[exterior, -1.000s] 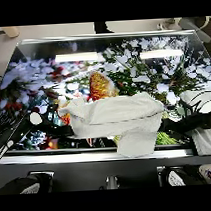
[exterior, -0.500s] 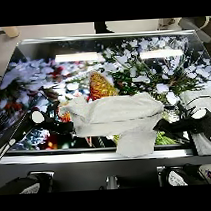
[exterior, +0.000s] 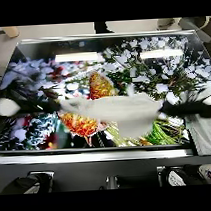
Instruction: Fold the shirts.
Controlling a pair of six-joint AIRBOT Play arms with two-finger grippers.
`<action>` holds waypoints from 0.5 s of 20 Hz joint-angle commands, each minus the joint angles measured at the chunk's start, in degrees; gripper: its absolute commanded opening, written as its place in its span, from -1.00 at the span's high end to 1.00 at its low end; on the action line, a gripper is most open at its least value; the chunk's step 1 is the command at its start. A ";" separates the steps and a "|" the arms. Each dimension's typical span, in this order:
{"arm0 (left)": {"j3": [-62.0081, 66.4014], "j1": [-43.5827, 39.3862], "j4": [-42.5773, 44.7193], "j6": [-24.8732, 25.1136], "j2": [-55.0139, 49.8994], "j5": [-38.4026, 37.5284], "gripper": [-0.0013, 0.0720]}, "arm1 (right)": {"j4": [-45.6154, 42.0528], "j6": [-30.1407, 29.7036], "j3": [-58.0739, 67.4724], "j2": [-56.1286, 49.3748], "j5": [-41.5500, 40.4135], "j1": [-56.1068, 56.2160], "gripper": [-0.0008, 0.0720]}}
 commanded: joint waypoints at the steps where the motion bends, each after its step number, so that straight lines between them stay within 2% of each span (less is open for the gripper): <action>1: 25.44 0.04 14.95 -1.53 8.96 -2.95 0.90 | 0.35 -0.35 22.91 16.13 1.51 -0.07 0.89; 3: 42.10 0.04 15.65 -1.53 12.31 1.70 0.90 | -3.26 0.11 35.28 27.61 -9.16 -0.07 0.89; 5: 51.60 0.04 12.39 -3.08 14.14 6.45 0.90 | -7.76 5.70 39.76 36.50 -19.61 -0.07 0.89; 7: 54.73 0.04 6.40 -2.99 14.91 6.58 0.90 | -12.39 12.66 40.74 40.72 -18.64 -0.07 0.89; 9: 54.73 0.07 6.86 -1.73 14.86 6.36 0.90 | -14.36 13.25 40.74 40.96 -16.09 -0.07 0.89; 10: 54.73 0.07 9.75 -1.62 14.38 6.16 0.90 | -15.54 13.07 40.74 40.24 -15.98 -0.07 0.89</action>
